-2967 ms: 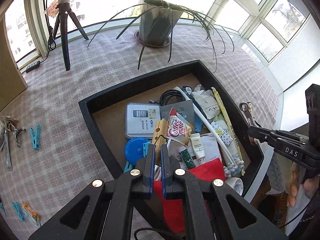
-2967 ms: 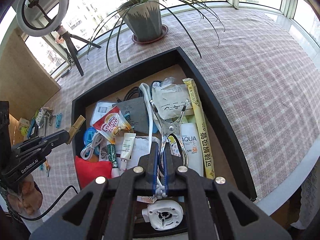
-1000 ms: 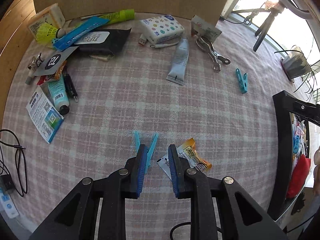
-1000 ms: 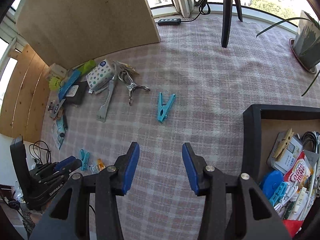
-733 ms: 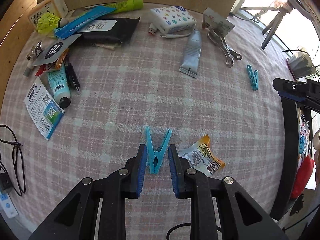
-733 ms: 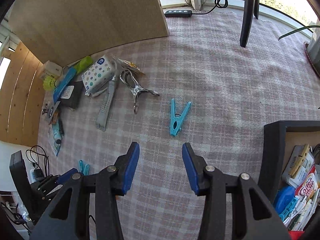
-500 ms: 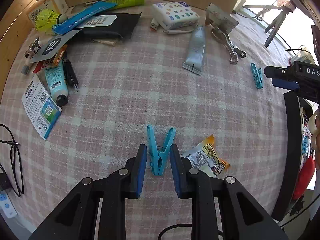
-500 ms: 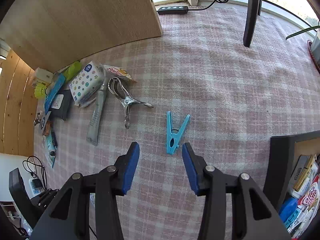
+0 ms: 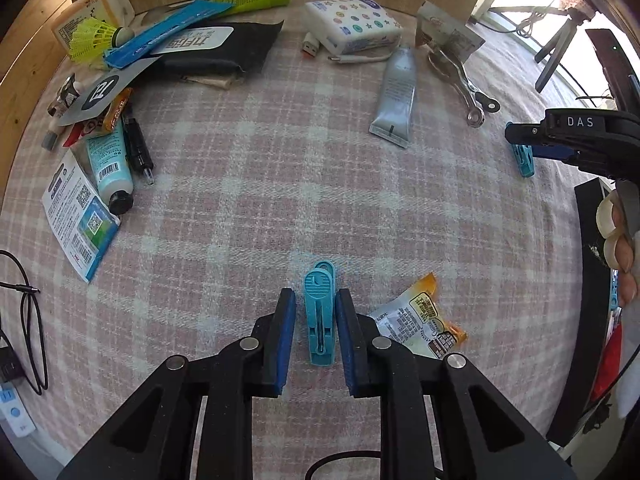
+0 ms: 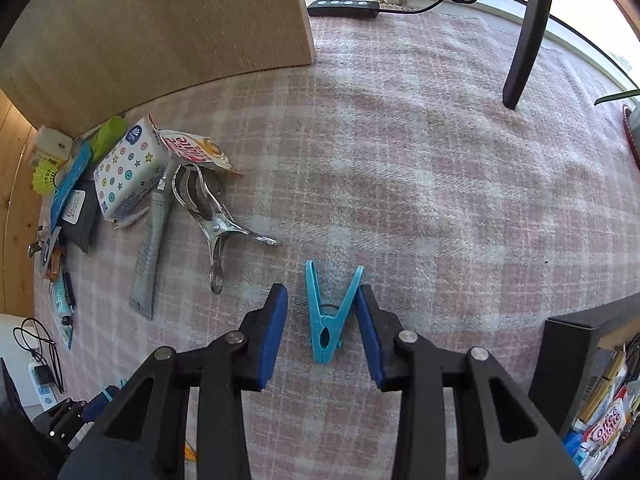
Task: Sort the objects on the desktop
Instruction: 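Grasp a blue clothespin with the right tool while the left grasps another blue clothespin, then carry both blue clothespins to the black tray and release them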
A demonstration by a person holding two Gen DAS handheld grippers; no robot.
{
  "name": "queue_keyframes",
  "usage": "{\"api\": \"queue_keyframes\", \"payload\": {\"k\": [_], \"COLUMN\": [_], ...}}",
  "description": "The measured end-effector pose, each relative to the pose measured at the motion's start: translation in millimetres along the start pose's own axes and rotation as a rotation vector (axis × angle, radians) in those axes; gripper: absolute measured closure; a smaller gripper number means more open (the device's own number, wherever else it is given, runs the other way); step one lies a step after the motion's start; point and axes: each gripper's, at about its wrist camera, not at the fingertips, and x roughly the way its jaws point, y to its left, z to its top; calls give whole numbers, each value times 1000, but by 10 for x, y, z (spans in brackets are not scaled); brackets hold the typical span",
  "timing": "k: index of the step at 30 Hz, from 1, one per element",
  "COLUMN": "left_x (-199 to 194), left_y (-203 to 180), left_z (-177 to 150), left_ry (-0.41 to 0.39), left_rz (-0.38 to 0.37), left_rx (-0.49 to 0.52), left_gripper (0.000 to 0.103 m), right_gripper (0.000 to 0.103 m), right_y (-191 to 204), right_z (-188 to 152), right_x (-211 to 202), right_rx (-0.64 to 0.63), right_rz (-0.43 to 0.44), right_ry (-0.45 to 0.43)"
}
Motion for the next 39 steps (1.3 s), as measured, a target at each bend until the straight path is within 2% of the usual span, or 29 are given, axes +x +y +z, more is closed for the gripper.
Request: {"api": "queue_keyframes", "payload": {"k": [2,8,15,25,27,32,39], "left_x": [3,-15,-193,-481,-620,-775,-885], "left_y": [-24,-5,-64,-560,-559,-1012,-1839], "left_z": [-26,-81,-105,-91,-13,5,9], "left_ry": [-7,-16,-57,-121,-132,-155,-172], "left_rz": [8,11,-11,-59,-73,-107,-159], "left_rx": [4,-28,-40,31,62,144,270], "left_gripper": [92,92,92,92,92,92,92], "right_gripper": [78,78,78,78,78,78,78], "right_y": [13,-12,-170,-541,-657,-1042,-1828], "right_z": [4,-44,-300,-641,-683,-888,-1286], "right_x": [6,-22,-197,-752,-862,-1198,-1634], "right_rx": [-12,-1,19,54,62,101,205], "right_rz": [-5,33,80,124,129,134,91], "right_ry": [-2,-3,-26,-112,-128,-169,-227]}}
